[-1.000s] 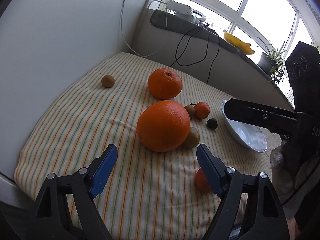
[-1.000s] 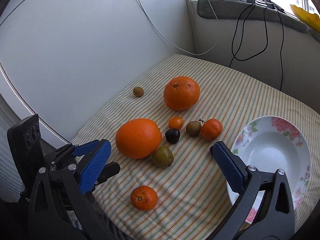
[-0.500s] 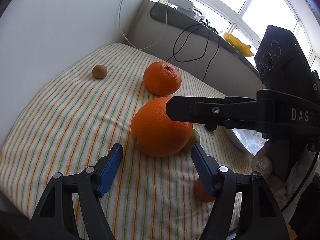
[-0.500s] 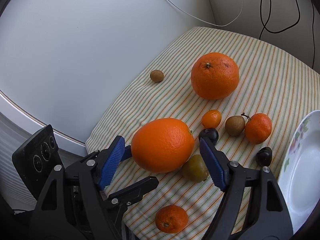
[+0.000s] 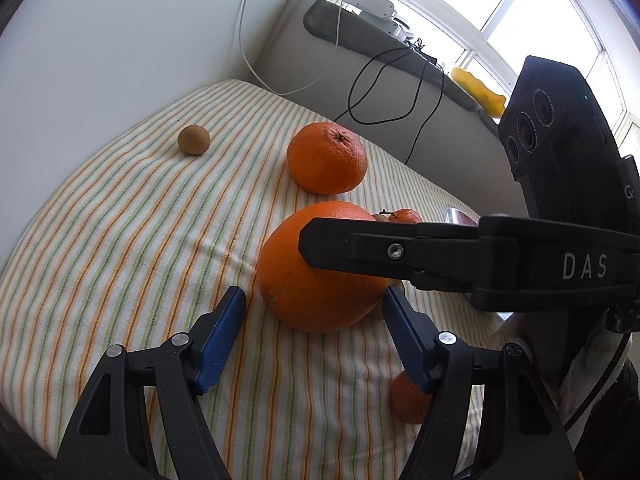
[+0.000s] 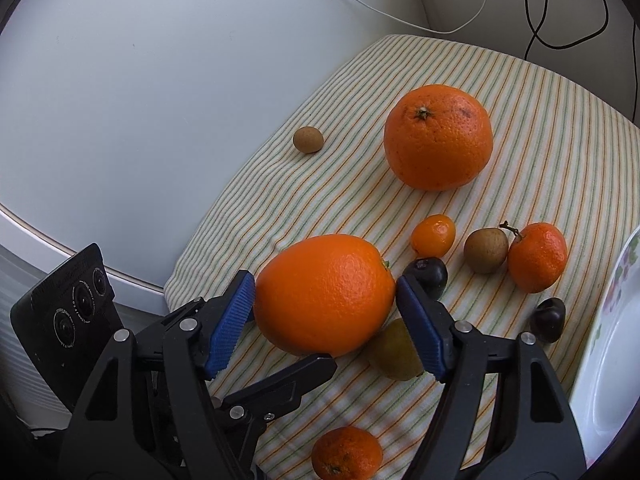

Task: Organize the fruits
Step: 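Move the right gripper to the large orange and close on it, then carry the large orange with the right gripper onto the white plate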

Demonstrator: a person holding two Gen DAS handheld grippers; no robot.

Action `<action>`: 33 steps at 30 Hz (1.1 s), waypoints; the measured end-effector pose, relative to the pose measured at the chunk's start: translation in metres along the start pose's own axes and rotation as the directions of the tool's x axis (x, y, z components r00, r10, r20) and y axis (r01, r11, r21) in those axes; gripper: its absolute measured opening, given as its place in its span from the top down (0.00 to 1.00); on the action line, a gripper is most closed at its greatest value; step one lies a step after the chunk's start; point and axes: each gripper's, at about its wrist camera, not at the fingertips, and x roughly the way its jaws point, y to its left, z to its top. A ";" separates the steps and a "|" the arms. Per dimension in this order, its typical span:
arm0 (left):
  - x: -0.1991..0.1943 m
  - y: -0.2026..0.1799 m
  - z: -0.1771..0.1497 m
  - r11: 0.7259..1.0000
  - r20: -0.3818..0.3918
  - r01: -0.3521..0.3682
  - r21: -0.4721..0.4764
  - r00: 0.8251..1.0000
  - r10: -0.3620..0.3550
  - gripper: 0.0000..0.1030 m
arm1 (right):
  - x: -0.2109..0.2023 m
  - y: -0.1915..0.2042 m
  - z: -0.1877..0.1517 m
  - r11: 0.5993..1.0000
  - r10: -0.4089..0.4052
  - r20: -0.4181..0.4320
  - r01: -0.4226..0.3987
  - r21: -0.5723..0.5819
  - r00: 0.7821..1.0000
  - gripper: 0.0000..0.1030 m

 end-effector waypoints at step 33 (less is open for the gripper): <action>-0.006 -0.079 0.012 0.987 0.058 -0.005 0.159 0.998 -0.004 0.35 | -0.078 -0.009 -0.021 1.000 -0.020 0.127 0.020 0.004 0.992 0.26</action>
